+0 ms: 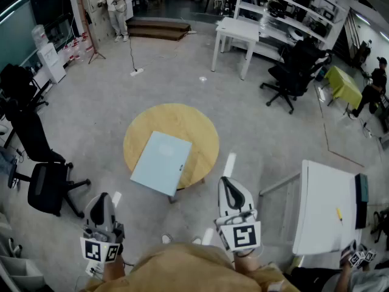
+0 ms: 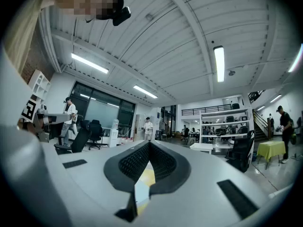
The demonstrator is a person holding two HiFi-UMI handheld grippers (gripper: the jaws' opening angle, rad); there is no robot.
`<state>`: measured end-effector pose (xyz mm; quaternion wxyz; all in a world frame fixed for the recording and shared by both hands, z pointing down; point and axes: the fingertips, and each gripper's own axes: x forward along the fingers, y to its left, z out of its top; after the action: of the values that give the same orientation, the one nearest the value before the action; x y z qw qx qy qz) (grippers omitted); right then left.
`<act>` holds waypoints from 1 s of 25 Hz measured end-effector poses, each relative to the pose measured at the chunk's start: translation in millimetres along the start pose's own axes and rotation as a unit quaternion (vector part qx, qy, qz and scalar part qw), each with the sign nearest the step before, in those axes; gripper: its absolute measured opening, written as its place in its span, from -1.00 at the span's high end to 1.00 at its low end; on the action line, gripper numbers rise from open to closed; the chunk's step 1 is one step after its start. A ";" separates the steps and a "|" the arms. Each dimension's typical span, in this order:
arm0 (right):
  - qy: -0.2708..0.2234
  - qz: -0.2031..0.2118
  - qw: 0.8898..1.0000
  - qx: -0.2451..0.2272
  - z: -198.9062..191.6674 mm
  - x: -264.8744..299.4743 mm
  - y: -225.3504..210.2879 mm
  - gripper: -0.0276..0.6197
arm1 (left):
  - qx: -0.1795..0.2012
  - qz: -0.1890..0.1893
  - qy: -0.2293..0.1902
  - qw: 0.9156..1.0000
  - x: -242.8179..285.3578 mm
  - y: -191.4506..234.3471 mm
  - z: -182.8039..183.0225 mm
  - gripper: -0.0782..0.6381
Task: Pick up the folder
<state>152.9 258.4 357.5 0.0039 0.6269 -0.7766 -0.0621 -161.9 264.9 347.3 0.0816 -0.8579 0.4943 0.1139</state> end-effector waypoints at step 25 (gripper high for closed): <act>0.011 0.043 0.998 0.035 -43.5 -37.8 -47.9 0.91 | -0.071 0.032 0.083 0.993 -18.4 -69.3 -73.8 0.77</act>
<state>211.3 281.4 398.5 -0.0074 0.5930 -0.8047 -0.0277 -102.3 296.1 425.2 -0.0249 -0.8517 0.5174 0.0796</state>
